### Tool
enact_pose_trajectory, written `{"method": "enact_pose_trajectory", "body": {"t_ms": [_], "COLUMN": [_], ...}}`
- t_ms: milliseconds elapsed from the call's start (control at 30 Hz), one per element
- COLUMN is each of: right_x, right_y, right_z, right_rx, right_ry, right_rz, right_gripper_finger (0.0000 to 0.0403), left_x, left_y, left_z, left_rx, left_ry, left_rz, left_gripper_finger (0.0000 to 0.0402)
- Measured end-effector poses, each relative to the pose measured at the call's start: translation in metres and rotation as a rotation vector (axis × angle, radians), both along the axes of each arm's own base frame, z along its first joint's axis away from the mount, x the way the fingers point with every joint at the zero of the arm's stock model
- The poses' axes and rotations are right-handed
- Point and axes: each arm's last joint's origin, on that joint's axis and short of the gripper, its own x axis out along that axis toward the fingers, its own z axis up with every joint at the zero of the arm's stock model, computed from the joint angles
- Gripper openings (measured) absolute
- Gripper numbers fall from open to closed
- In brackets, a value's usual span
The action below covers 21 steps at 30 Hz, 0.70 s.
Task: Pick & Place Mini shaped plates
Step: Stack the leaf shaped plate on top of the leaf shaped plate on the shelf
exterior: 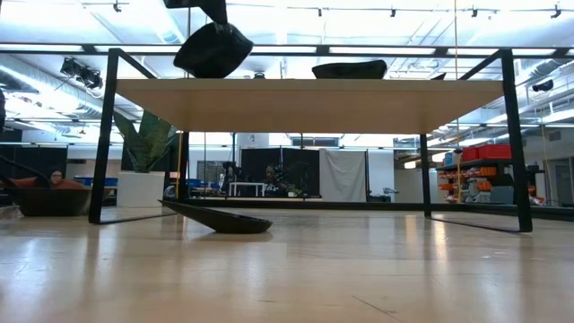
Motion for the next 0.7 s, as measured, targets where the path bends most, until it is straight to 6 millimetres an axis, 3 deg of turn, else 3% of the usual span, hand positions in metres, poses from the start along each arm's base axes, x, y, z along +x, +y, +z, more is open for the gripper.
{"method": "enact_pose_trajectory", "body": {"t_ms": [700], "right_x": [0.0000], "right_y": [0.0000], "right_z": [0.0000], "right_rx": [0.000], "right_ry": [0.000], "right_rz": [0.000], "right_gripper_finger": [0.0006], "left_x": [-0.0048], "left_y": [0.0013], "left_z": [-0.0020], "left_rx": [0.041], "left_ry": [0.060], "left_rz": [-0.026], "left_gripper_finger": [0.0004]}}
